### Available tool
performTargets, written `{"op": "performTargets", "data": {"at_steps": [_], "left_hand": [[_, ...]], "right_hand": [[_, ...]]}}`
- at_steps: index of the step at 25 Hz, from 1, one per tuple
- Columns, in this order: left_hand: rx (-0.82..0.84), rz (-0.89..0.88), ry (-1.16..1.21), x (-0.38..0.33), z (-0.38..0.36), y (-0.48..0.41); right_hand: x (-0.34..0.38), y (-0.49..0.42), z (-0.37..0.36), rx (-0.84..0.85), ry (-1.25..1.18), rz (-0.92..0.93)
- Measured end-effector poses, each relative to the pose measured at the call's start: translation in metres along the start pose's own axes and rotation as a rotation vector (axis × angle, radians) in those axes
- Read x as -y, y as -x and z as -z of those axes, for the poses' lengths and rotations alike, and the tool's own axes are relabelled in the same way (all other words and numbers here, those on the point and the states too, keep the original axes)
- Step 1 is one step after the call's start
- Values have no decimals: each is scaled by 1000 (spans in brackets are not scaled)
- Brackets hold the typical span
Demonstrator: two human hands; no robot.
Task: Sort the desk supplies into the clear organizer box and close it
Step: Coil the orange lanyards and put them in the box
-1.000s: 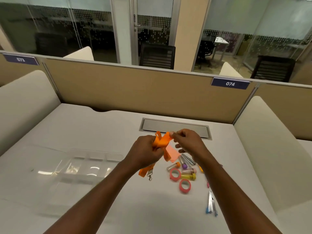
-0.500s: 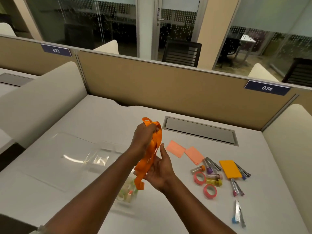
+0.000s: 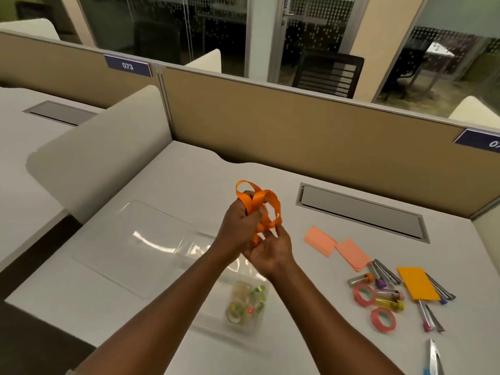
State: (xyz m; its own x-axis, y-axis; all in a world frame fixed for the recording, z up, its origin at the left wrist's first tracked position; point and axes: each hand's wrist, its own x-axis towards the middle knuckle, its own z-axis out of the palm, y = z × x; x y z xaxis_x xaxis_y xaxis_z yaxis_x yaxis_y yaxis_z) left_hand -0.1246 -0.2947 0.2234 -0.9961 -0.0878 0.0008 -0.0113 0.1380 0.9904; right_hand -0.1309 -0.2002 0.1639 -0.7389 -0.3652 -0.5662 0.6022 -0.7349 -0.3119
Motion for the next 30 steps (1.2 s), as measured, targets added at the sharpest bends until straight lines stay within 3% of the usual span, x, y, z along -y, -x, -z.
{"op": "performTargets", "data": {"at_steps": [7, 15, 19, 23, 30], "left_hand": [[169, 82, -242, 25, 44, -21], [5, 73, -440, 64, 55, -49], [51, 82, -460, 91, 39, -47], [180, 207, -359, 111, 4, -39], [225, 128, -442, 142, -7, -34]], "right_hand": [[10, -34, -35, 83, 224, 77], [-14, -63, -43, -177, 624, 165], [-12, -68, -27, -307, 806, 222], [0, -62, 12, -433, 1001, 320], [4, -52, 51, -333, 1603, 290]]}}
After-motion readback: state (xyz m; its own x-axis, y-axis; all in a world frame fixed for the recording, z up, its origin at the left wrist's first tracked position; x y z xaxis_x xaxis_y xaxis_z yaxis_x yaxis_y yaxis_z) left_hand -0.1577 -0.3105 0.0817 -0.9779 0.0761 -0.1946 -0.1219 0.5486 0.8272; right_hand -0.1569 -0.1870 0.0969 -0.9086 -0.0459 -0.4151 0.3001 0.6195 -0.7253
